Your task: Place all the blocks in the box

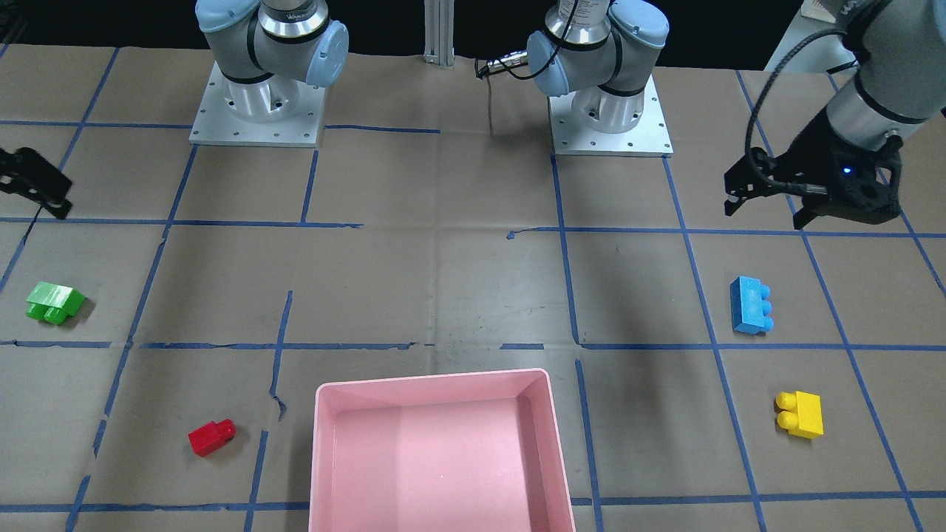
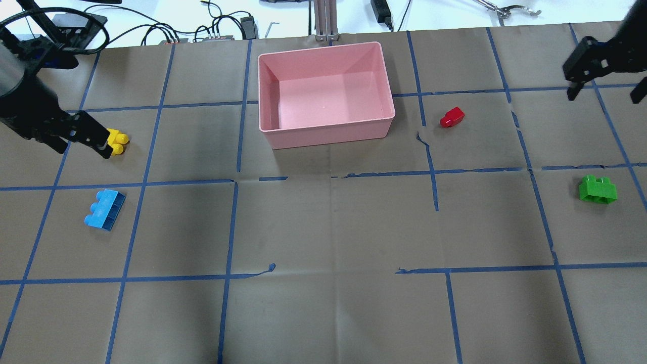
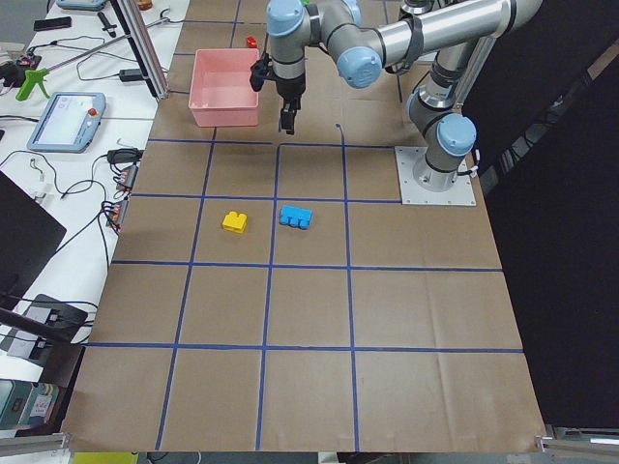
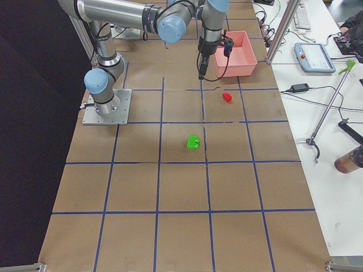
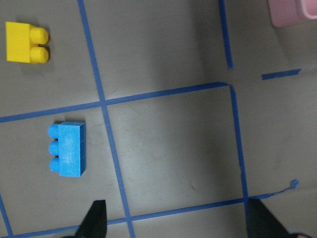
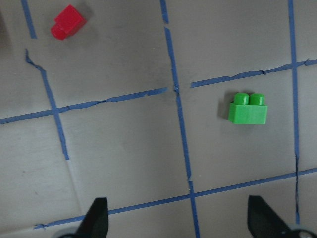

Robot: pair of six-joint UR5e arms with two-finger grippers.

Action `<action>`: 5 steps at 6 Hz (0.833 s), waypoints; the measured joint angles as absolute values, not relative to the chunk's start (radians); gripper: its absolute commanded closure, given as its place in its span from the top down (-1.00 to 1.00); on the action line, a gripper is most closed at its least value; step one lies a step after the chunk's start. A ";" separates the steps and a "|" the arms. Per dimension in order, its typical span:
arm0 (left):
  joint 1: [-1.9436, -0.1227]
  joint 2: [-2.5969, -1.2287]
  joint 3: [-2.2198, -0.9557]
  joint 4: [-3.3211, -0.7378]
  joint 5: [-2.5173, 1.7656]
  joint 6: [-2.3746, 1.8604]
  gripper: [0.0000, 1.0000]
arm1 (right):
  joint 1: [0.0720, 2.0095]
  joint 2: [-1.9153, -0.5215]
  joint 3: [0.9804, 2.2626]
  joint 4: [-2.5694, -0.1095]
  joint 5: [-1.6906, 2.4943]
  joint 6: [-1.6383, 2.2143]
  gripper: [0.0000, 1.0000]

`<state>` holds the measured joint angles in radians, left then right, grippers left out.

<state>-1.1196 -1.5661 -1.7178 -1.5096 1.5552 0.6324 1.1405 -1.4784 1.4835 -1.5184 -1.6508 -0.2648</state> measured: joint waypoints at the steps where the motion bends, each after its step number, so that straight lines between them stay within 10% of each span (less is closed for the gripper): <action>1: -1.037 -1.596 -1.756 -1.450 1.555 0.698 0.97 | 1.019 -1.441 1.494 -1.571 -1.650 -0.410 0.99; 5: -0.972 -1.804 -1.878 -1.054 1.558 0.859 0.98 | 0.858 -1.279 1.556 -1.767 -1.628 -0.581 0.98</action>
<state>-0.9718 -1.8043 -1.8778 -1.0541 1.5578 0.8594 0.8579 -1.2788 1.5555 -1.7669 -1.6284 -0.5807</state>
